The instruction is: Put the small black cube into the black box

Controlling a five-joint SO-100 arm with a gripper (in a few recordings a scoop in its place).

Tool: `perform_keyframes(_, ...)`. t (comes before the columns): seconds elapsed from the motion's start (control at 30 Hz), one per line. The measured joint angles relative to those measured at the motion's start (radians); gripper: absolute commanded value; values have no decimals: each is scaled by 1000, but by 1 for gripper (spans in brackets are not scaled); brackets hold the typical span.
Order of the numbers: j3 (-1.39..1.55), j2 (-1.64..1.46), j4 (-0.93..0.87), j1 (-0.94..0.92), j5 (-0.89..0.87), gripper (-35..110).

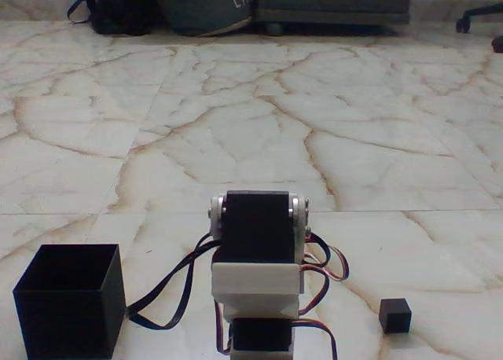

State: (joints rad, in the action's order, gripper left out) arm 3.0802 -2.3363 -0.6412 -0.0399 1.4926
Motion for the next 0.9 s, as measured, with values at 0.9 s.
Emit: perform_keyframes(0.9,0,0,-2,0,60,3)
